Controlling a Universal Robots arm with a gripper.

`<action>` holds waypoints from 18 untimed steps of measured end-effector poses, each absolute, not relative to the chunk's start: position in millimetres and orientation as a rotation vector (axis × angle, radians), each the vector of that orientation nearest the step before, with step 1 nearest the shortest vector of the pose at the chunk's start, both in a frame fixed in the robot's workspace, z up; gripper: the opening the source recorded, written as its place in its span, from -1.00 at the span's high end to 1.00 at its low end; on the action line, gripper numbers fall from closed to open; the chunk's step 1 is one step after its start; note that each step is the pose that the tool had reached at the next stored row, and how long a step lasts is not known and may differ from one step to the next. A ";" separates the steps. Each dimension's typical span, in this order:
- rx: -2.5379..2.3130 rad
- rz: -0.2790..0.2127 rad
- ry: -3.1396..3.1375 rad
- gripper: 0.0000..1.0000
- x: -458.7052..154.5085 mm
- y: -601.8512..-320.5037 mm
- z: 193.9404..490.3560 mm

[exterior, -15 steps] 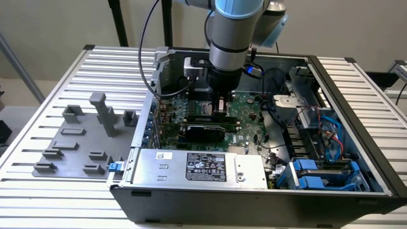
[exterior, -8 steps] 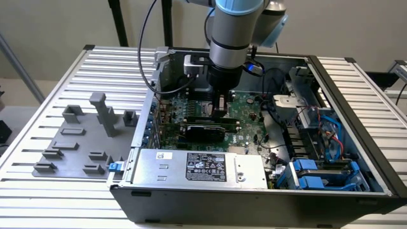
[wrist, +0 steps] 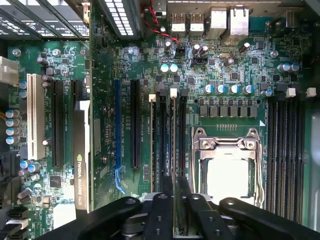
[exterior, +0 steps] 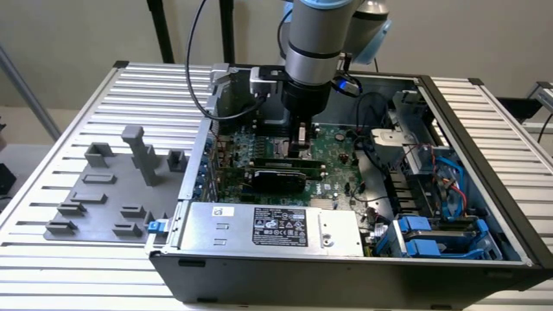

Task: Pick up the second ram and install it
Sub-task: 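Insert the second ram into the second slot, then press down the second ram until it locks into place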

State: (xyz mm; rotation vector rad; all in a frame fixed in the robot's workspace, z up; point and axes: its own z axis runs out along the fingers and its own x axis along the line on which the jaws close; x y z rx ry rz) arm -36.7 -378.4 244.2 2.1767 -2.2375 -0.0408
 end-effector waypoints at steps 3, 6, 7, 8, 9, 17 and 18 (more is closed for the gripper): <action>2.176 -0.041 -2.237 0.79 -36.7 -378.4 244.3; 2.177 -0.041 -2.237 0.79 -36.7 -378.4 244.3; 2.176 -0.041 -2.237 0.79 -36.7 -378.4 244.3; 2.176 -0.041 -2.237 0.79 -36.7 -378.4 244.3; 2.176 -0.041 -2.237 0.79 -36.7 -378.4 244.3; 2.176 -0.041 -2.237 0.79 -36.7 -378.4 244.3; 2.177 -0.040 -2.237 0.79 -36.9 -378.4 244.3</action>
